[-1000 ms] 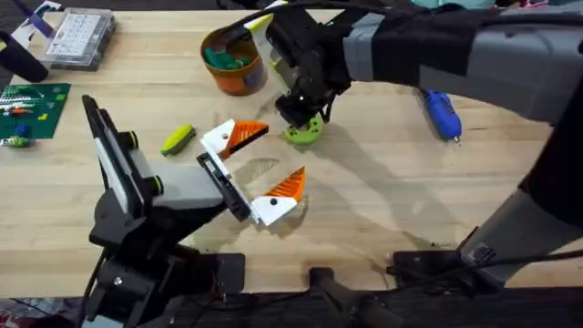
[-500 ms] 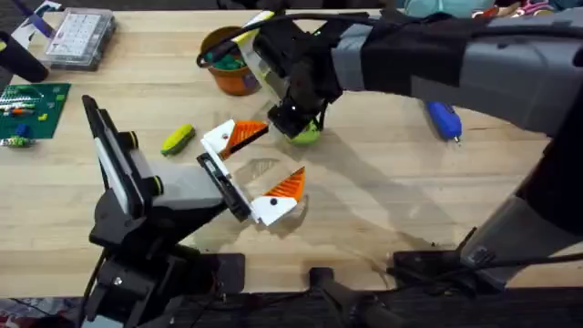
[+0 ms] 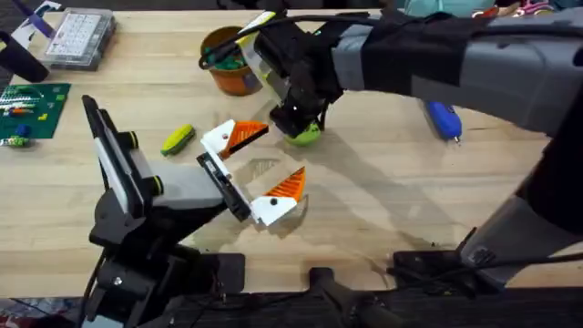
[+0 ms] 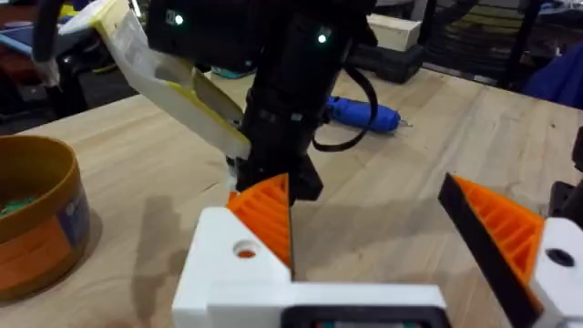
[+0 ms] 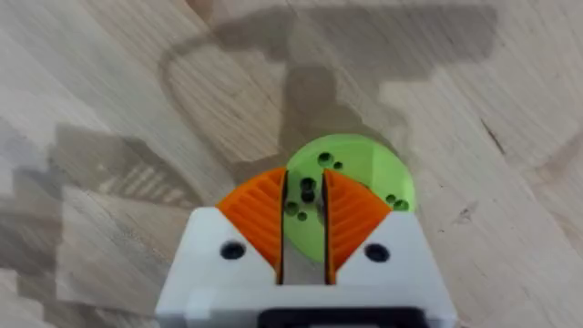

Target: Pick up the gripper from the table and insert it into the empty holder that is missing its gripper. Then pick up a screw, insert it into the mounting hole, and use the screwdriver to tighten it. Finally, clean up the table by picking up the vegetable and placing it into the bucket.

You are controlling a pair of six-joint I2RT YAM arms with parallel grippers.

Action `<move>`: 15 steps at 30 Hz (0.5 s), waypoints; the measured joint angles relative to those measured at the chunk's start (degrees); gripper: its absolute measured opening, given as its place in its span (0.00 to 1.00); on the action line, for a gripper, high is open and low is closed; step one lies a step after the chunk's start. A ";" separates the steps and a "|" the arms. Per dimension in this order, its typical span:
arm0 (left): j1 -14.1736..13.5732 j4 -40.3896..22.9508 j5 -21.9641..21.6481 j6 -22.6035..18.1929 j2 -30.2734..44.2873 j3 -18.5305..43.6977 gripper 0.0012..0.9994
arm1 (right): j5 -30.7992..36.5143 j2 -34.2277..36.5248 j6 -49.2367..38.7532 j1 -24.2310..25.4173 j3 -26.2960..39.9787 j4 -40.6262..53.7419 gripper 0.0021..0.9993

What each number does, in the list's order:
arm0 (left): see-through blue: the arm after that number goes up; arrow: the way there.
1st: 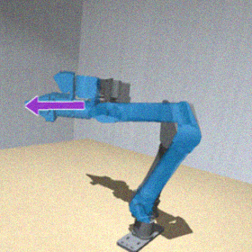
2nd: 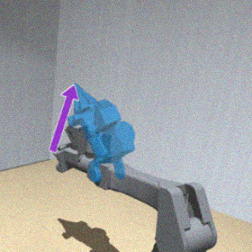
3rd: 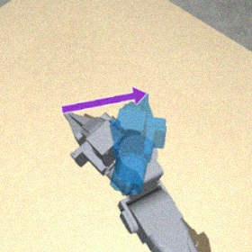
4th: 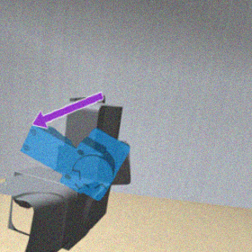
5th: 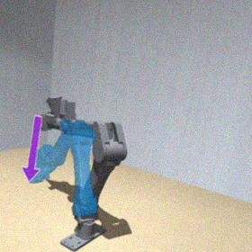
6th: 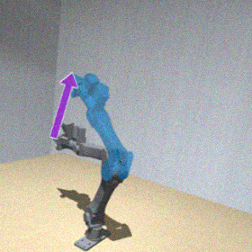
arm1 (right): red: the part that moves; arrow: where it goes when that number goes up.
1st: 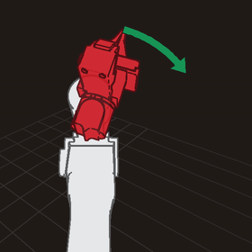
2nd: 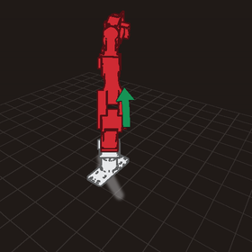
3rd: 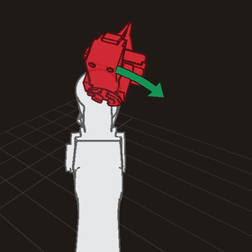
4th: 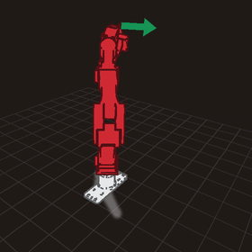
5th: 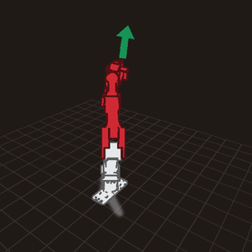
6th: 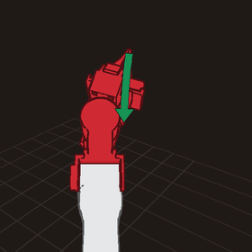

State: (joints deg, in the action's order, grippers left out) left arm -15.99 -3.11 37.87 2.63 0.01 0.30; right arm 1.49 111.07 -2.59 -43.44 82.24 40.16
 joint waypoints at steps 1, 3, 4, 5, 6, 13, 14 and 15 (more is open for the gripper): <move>0.00 0.00 0.00 0.00 0.00 0.00 0.99 | 0.04 0.00 0.00 0.00 0.00 0.02 0.24; 0.00 0.00 0.02 0.00 0.00 0.00 0.99 | 0.19 0.00 0.00 0.00 0.00 0.14 0.24; 0.00 0.00 0.00 0.00 0.00 0.00 0.99 | 0.20 0.00 -0.02 0.00 0.00 0.15 0.24; 0.00 0.00 0.02 0.00 0.00 0.00 0.99 | 0.20 0.00 -0.02 0.00 0.00 0.15 0.24; 0.00 0.00 0.00 0.00 0.00 0.00 0.99 | 0.20 0.00 -0.02 0.00 0.00 0.15 0.24; 0.00 0.00 0.00 0.00 0.00 0.00 0.99 | 0.20 0.00 0.00 0.00 0.00 0.15 0.23; 0.00 0.00 0.00 0.00 0.00 0.00 0.99 | 0.20 0.00 -0.01 0.00 0.00 0.15 0.22; 0.00 0.00 0.00 0.00 0.00 0.00 0.99 | 0.22 0.00 -0.12 0.00 0.00 0.15 0.16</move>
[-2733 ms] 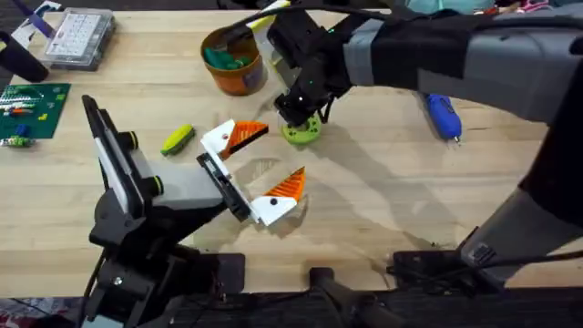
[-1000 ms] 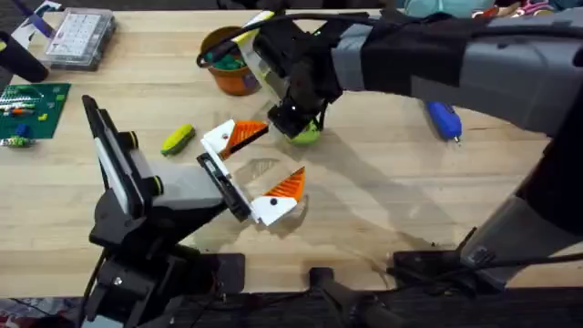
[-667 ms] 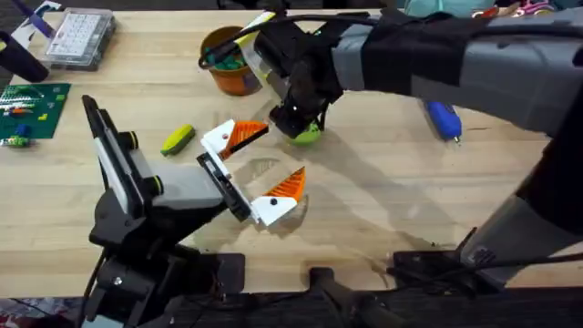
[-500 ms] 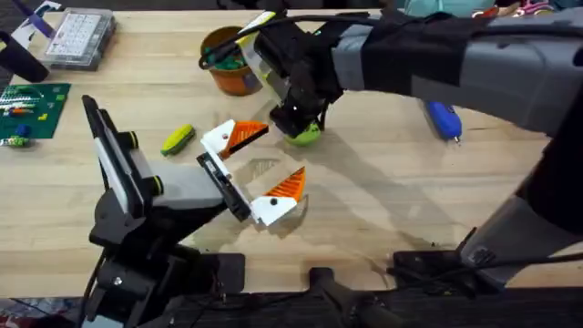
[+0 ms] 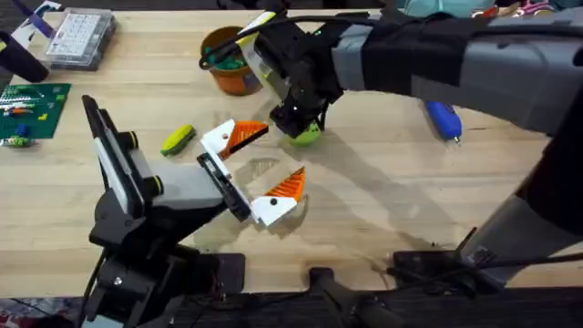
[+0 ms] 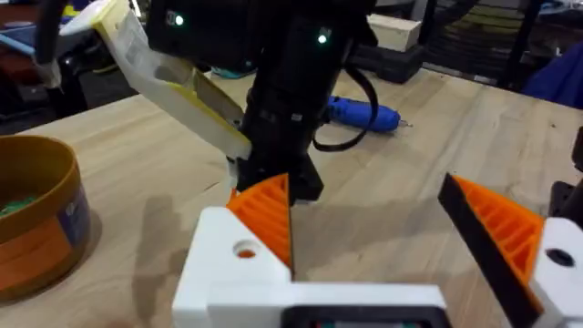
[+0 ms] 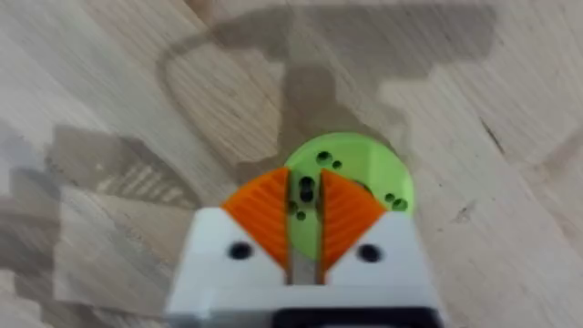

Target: Pick up the gripper from the table and insert it into the empty holder that is missing its gripper. Then pick up a screw, insert it into the mounting hole, and use the screwdriver to tighten it. Finally, clean up the table by picking up the vegetable and placing it into the bucket.

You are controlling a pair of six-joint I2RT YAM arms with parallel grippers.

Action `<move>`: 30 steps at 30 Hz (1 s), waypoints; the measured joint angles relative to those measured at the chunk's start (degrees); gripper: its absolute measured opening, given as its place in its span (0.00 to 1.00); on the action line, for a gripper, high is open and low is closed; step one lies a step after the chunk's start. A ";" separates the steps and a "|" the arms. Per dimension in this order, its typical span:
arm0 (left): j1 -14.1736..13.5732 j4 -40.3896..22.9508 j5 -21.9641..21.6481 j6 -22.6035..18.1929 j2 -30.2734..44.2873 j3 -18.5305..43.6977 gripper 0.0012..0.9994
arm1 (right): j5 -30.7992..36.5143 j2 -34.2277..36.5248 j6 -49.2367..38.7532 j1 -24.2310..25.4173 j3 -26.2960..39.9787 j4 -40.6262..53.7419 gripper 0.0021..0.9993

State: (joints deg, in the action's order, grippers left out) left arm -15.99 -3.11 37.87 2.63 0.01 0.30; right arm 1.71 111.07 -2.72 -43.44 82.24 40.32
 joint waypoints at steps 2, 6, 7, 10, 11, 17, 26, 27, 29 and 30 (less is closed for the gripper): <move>0.00 0.00 0.00 0.00 0.00 0.00 0.99 | -0.01 0.00 0.06 0.00 0.00 0.00 0.03; 0.00 0.00 0.02 0.00 0.00 0.00 0.99 | 0.00 0.00 0.09 0.00 0.00 0.00 0.01; 0.00 0.00 0.00 0.00 0.00 0.00 0.99 | 0.00 0.00 0.08 0.00 0.00 0.00 0.01; 0.00 0.00 0.02 0.00 0.00 0.00 0.99 | 0.00 0.00 0.09 0.00 0.00 0.00 0.01; 0.00 0.00 0.01 0.00 0.00 0.00 0.99 | 0.00 0.00 0.10 0.00 0.00 0.00 0.01; 0.00 0.00 0.02 0.00 0.00 0.00 0.99 | 0.00 0.00 0.10 0.00 0.00 0.00 0.01; 0.00 0.00 0.01 0.00 0.00 0.00 0.99 | 0.00 -3.24 0.08 0.00 0.00 0.55 0.01; 0.00 0.00 0.01 0.00 0.00 0.00 0.99 | 0.00 -4.43 0.10 0.00 0.00 0.55 0.01; 0.00 0.00 0.02 0.00 0.00 0.00 0.99 | -0.01 -6.75 0.10 0.00 0.00 0.58 0.01; 0.00 0.00 0.01 0.00 0.00 0.00 0.99 | 0.00 -7.80 0.10 0.00 0.02 0.65 0.01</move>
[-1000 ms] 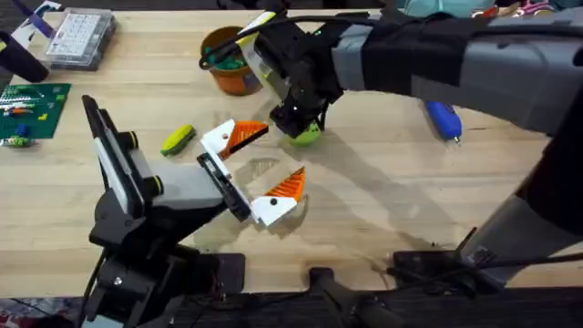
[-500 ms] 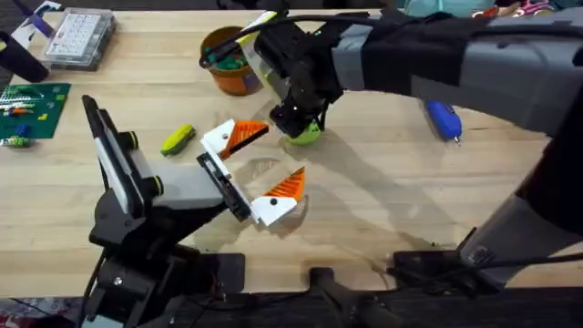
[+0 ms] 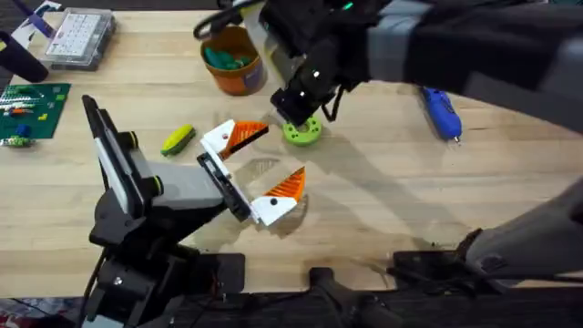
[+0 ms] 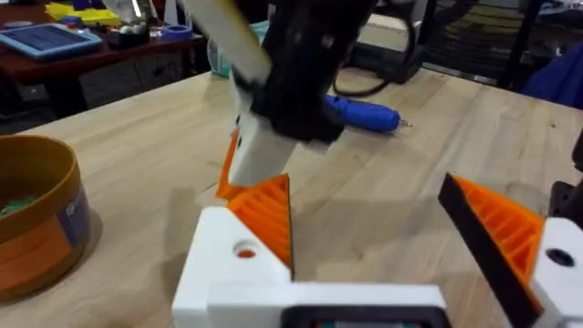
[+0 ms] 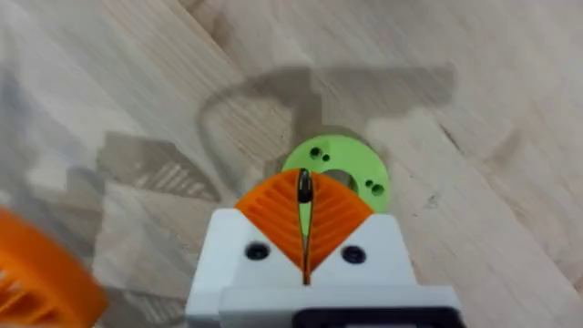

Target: Pick up the gripper from the table and insert it into the empty holder that is missing its gripper. Then pick up a screw, insert it into the mounting hole, and use the screwdriver to tighten it. Finally, clean up the table by picking up the vegetable and placing it into the bucket.

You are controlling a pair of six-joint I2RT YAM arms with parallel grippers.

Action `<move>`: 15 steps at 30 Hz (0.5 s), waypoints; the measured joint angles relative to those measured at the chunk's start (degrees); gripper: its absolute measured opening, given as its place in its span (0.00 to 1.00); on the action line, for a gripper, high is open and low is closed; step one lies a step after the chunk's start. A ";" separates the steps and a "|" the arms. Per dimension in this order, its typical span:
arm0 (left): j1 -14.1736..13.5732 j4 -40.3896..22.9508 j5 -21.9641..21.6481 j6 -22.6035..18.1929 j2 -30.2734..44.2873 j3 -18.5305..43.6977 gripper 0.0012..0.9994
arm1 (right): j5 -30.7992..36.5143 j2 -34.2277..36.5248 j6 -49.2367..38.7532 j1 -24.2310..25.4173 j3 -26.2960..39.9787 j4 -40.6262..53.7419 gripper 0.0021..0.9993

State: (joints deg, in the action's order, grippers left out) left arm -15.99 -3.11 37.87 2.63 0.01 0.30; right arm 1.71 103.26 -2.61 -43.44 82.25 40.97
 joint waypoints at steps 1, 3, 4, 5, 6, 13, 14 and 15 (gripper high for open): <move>0.00 0.00 -0.01 0.00 0.00 0.00 0.99 | 0.01 -0.95 0.00 0.00 0.07 0.18 0.01; 0.00 0.00 0.02 0.00 0.00 0.00 0.99 | 0.01 -2.87 -0.02 0.00 0.39 0.66 0.01; 0.00 0.00 0.00 0.00 0.00 0.00 0.99 | 0.01 -3.64 -0.02 0.00 0.57 0.89 0.01; 0.00 0.00 -0.01 0.00 0.00 0.00 0.99 | 0.01 -4.35 -0.01 0.00 0.84 1.16 0.00; 0.00 0.00 0.01 0.00 0.00 0.00 0.99 | -0.01 -4.96 0.00 0.00 1.20 1.39 0.00; 0.00 0.00 0.02 0.00 0.00 0.00 0.99 | -0.10 -7.82 -0.21 0.00 7.25 6.69 0.00; 0.00 0.00 0.00 0.00 0.00 0.00 0.99 | -0.27 -7.97 -0.40 0.00 8.67 8.04 0.00; 0.00 0.00 0.01 0.00 0.00 0.00 0.99 | -0.59 -8.05 -0.62 0.00 10.19 9.46 0.00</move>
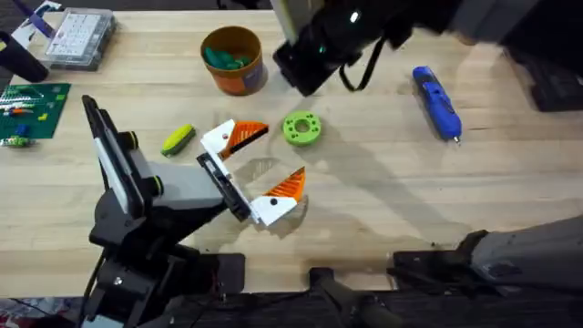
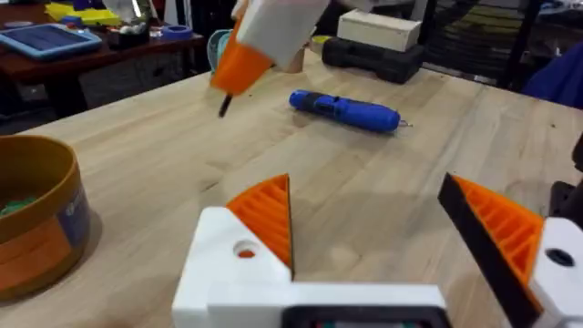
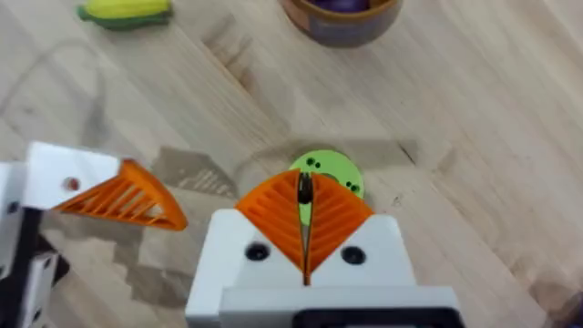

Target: Pick up the gripper from the table and insert it into the empty holder that is missing its gripper. Then pick up a screw, insert it into the mounting hole, and use the screwdriver to tighten it. Finally, clean up the table by picking up the vegetable and placing it into the bucket.

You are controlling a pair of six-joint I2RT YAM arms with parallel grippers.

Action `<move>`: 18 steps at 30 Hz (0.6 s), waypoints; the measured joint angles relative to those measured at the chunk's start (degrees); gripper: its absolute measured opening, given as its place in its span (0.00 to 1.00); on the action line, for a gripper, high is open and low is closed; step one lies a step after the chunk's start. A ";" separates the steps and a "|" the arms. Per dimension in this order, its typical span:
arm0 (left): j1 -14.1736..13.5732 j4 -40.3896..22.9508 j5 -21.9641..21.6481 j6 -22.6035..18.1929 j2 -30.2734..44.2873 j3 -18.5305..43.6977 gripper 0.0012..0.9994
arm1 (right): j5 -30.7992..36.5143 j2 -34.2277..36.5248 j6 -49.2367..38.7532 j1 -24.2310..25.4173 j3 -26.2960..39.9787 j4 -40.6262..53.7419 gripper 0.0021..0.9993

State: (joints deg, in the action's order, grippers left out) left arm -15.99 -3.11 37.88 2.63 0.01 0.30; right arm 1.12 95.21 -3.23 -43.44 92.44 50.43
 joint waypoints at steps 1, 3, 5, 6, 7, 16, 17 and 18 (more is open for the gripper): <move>0.00 0.00 0.01 0.00 0.01 0.00 0.99 | -0.49 -0.01 -0.20 0.00 1.51 1.37 0.00; 0.00 0.01 0.00 0.00 0.00 0.00 0.99 | -1.49 0.00 -0.62 0.00 4.43 3.92 0.00; 0.00 0.00 -0.01 0.00 0.00 0.00 0.99 | -2.21 -0.01 -0.99 0.00 7.25 7.11 0.00; 0.00 0.00 0.00 0.00 0.00 0.00 0.99 | -2.47 -0.01 -1.11 0.00 8.47 8.35 0.00; 0.00 0.00 0.01 0.00 0.01 0.00 0.99 | -2.64 -0.01 -1.22 0.00 9.68 9.63 0.00; 0.00 0.00 -0.01 0.00 0.00 0.00 0.99 | -3.31 -0.23 -1.89 -0.02 16.52 17.15 0.00; 0.00 0.00 -0.01 0.00 0.00 0.00 0.99 | -3.37 -0.23 -1.95 -0.03 16.53 17.23 0.00; 0.00 0.00 -0.01 0.00 0.00 0.00 0.99 | -3.38 -0.23 -1.96 -0.04 16.53 17.29 0.00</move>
State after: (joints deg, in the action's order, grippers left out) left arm -15.99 -3.11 37.87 2.63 0.01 0.30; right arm -2.26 94.98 -5.19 -43.48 108.97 67.73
